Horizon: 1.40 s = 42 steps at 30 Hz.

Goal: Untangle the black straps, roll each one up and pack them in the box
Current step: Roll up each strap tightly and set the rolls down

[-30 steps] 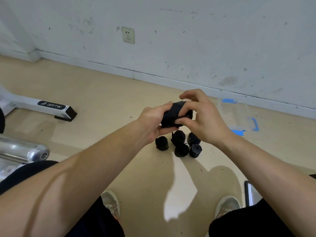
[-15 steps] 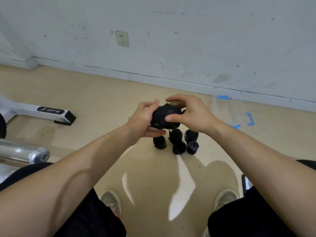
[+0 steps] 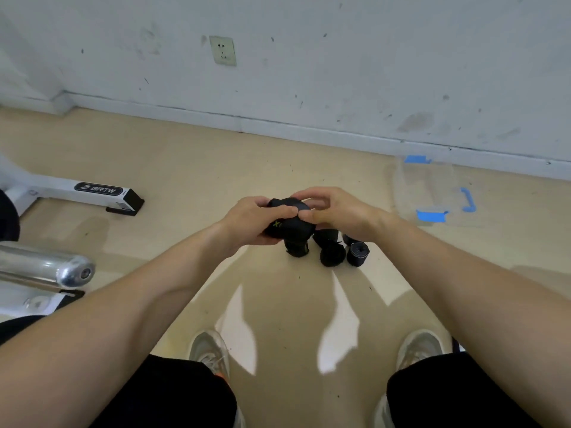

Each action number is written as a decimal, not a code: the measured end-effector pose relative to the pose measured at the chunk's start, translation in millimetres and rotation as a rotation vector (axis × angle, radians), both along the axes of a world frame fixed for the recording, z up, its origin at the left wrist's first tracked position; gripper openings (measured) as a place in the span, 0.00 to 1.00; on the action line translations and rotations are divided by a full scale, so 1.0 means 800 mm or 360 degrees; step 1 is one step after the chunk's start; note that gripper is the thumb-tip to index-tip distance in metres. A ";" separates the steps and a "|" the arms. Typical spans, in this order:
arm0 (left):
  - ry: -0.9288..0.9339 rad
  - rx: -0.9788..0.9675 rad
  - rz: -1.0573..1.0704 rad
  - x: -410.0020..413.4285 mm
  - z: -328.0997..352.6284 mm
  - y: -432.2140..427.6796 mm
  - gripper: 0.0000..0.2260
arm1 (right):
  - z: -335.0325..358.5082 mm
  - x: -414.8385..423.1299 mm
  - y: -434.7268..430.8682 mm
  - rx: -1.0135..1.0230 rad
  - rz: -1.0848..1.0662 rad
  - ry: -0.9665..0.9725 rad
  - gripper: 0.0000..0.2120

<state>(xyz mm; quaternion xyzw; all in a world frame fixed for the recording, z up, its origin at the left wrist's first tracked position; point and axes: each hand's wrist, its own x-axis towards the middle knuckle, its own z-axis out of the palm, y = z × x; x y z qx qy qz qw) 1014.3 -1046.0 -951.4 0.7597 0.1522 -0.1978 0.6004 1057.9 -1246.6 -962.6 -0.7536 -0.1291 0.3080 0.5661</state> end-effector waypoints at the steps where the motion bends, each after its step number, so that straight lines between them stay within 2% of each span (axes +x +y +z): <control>1: -0.0056 0.0251 -0.0028 0.007 -0.014 0.001 0.16 | -0.016 0.001 0.005 -0.0053 0.0001 0.0006 0.14; 4: -0.0198 0.0940 -0.0274 0.023 -0.063 -0.003 0.19 | -0.081 0.007 0.015 -0.0381 -0.0076 -0.0127 0.16; 8: -0.0133 0.1193 -0.0467 0.037 -0.142 -0.019 0.22 | -0.169 0.006 0.023 -0.0785 -0.0087 -0.0111 0.15; 11: -0.0089 0.1372 -0.0652 0.047 -0.204 -0.037 0.20 | -0.224 0.001 0.028 -0.0844 -0.0214 0.0118 0.16; 14: -0.0067 0.1394 -0.0696 0.050 -0.253 -0.049 0.16 | -0.264 -0.011 0.035 -0.0854 -0.0305 0.0141 0.24; 19: -0.0012 0.1369 -0.0722 0.061 -0.317 -0.051 0.09 | -0.311 -0.005 0.054 -0.1161 -0.0227 -0.0401 0.36; 23: 0.0005 0.1371 -0.0767 0.068 -0.347 -0.043 0.12 | -0.324 0.041 0.066 -0.1467 0.0083 -0.0966 0.38; 25: 0.0001 0.1370 -0.0765 0.073 -0.354 -0.039 0.13 | -0.330 0.065 0.072 -0.1583 0.0305 -0.1063 0.40; 27: -0.0010 0.1357 -0.0809 0.079 -0.356 -0.035 0.13 | -0.337 0.080 0.080 -0.1652 0.0513 -0.1036 0.41; 30: -0.0002 0.1344 -0.0878 0.086 -0.357 -0.030 0.15 | -0.347 0.090 0.087 -0.1693 0.0680 -0.0966 0.37; 32: 0.0038 0.1306 -0.0903 0.088 -0.357 -0.024 0.17 | -0.351 0.092 0.088 -0.1682 0.0647 -0.0971 0.32; 34: 0.0058 0.1298 -0.0921 0.087 -0.354 -0.018 0.17 | -0.349 0.094 0.084 -0.1635 0.0559 -0.0937 0.29; 37: 0.0038 0.1335 -0.0877 0.088 -0.333 -0.014 0.12 | -0.330 0.093 0.063 -0.1424 0.0382 -0.0772 0.30; 42: -0.0098 0.1359 -0.0746 0.110 -0.255 -0.019 0.17 | -0.261 0.092 0.009 -0.1145 0.0008 -0.0777 0.30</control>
